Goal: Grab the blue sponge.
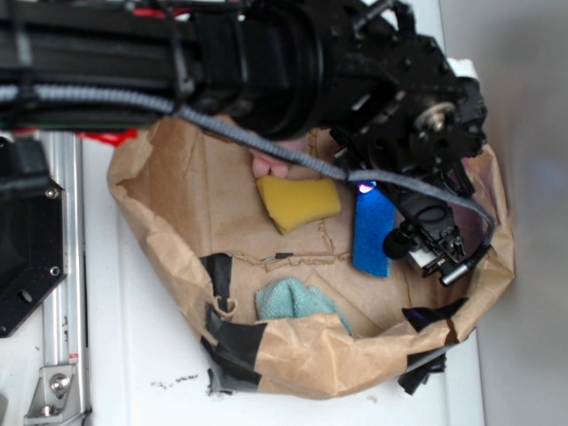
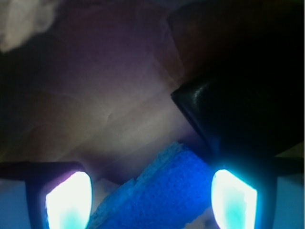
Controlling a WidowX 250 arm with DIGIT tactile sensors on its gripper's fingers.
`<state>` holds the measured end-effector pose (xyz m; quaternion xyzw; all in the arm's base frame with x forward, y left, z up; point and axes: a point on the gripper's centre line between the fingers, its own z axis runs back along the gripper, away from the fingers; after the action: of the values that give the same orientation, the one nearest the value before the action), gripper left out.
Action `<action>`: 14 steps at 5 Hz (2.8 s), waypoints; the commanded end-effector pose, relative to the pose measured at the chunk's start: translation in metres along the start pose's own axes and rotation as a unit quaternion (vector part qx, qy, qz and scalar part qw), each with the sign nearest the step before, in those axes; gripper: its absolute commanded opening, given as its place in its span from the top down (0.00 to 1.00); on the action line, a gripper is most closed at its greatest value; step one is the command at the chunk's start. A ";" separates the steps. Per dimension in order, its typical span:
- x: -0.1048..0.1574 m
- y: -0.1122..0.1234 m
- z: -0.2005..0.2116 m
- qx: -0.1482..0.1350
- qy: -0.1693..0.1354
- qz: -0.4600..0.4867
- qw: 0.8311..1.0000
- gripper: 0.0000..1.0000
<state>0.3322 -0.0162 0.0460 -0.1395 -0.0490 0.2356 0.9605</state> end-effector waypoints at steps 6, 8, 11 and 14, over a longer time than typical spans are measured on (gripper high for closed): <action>-0.022 -0.002 -0.008 0.043 -0.004 -0.034 0.998 1.00; -0.022 -0.001 0.000 0.055 -0.011 -0.042 0.998 1.00; -0.070 0.003 0.137 0.203 -0.019 -0.245 0.948 1.00; -0.059 0.014 0.143 0.200 0.005 -0.232 0.952 1.00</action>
<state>0.2469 -0.0039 0.1647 0.0707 -0.0007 0.0003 0.9975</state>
